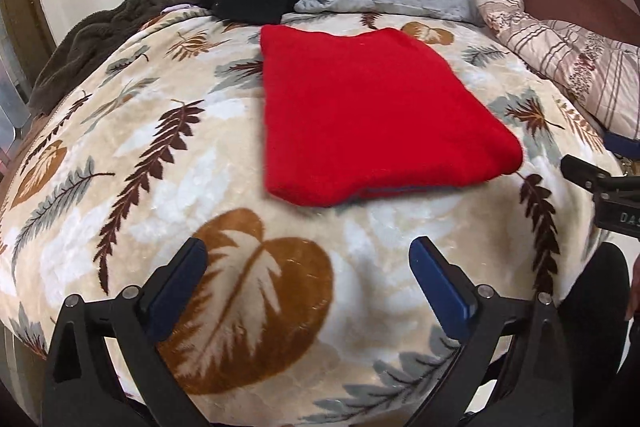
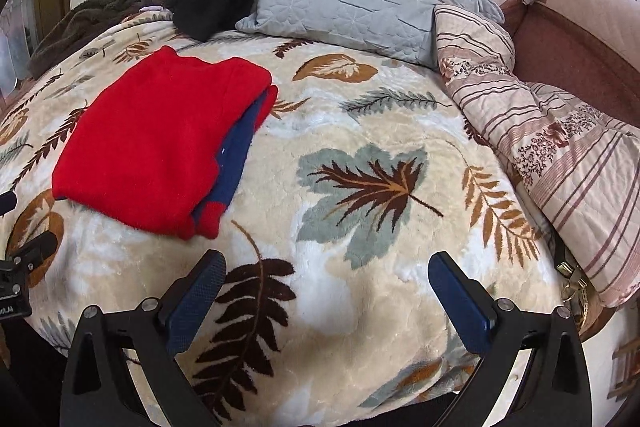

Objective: Fold small clothes

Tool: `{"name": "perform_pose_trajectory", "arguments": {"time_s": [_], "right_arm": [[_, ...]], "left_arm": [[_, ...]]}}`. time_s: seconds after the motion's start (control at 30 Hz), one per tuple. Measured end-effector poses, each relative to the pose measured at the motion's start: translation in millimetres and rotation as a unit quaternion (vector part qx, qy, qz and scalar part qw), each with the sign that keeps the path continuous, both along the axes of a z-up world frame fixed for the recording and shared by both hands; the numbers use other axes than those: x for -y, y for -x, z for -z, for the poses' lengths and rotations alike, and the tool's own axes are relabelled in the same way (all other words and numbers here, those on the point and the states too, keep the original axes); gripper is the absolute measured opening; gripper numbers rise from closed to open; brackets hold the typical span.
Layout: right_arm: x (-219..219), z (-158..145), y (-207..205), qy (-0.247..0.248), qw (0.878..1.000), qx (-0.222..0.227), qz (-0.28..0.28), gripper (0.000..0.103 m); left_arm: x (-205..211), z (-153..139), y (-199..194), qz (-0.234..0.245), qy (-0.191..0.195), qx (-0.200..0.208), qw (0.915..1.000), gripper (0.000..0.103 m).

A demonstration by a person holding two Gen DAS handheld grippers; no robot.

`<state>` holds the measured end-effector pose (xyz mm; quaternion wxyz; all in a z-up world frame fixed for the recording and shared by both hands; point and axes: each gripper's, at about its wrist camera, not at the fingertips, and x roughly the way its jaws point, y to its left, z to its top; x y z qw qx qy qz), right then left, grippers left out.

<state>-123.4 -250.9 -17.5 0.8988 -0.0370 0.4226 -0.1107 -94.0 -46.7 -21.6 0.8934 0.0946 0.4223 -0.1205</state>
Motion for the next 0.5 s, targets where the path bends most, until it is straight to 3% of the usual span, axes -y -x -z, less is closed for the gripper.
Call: {"name": "perform_pose_trajectory", "arguments": {"time_s": [0.5], "right_arm": [[-0.2,0.9,0.5,-0.006,1.000,-0.001,-0.001,0.102]], "left_arm": [[9.5,-2.3,7.1,0.012,0.017,-0.012,0.9997,0.101]]}}
